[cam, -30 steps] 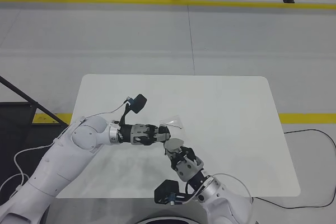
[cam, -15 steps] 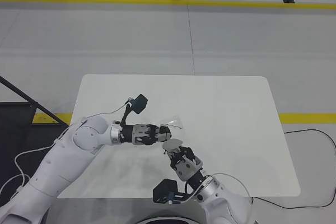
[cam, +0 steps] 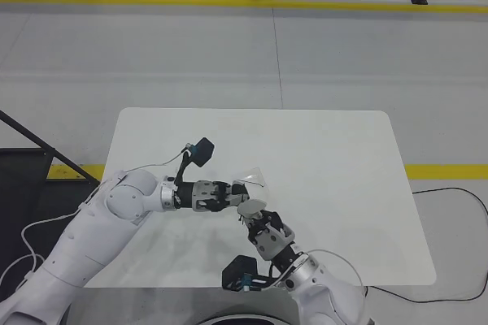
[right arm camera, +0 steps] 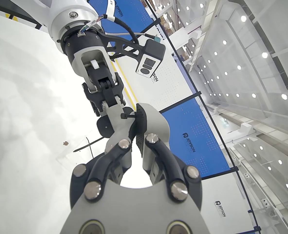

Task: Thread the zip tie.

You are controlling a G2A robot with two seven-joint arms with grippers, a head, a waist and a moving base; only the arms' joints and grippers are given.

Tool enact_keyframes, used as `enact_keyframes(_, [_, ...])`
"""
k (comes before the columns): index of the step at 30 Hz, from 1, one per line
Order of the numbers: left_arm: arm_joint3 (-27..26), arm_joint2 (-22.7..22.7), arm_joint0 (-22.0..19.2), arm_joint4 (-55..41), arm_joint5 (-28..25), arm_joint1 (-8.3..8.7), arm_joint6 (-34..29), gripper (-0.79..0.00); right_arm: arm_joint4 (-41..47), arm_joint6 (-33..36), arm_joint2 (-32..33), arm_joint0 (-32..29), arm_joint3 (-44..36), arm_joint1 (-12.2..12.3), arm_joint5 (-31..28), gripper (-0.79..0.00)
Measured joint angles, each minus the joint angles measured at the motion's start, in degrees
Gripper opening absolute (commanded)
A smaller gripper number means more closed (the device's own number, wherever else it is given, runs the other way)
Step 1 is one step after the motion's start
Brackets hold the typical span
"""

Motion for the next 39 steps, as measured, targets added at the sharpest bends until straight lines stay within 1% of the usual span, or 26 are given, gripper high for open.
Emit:
enact_keyframes(9, [-0.4,-0.4,0.4,1.2,-0.7,-0.02,0.4,-0.785,0.2,2.1,-0.7,0.9,0.3,-0.1,-0.1,-0.785])
enact_keyframes(15, [-0.4,-0.8,0.8,1.8,-1.9,-0.08,1.6,-0.785,0.1,2.7,-1.0,1.4,0.4,0.0,-1.5,-0.785])
enact_keyframes(21, [-0.6,-1.8,1.6,4.0,-2.6,-0.12,4.4,-0.785,-0.1,0.9,-1.0,1.4,0.1,0.3,-3.3,-0.785])
enact_keyframes(26, [-1.6,-2.8,2.6,8.7,-2.7,-0.26,7.7,-0.785,0.2,-0.5,-0.3,0.9,-0.3,0.6,-3.9,-0.785])
enact_keyframes(31, [-3.1,-3.6,4.2,15.2,-2.8,-0.56,12.9,-0.785,0.5,-0.1,-0.1,0.6,-0.5,0.7,-3.6,-0.785])
enact_keyframes(39, [-4.1,-4.2,5.7,20.3,-3.6,-0.82,16.7,-0.785,1.7,1.7,-0.2,1.2,-0.5,0.7,-3.2,-0.785])
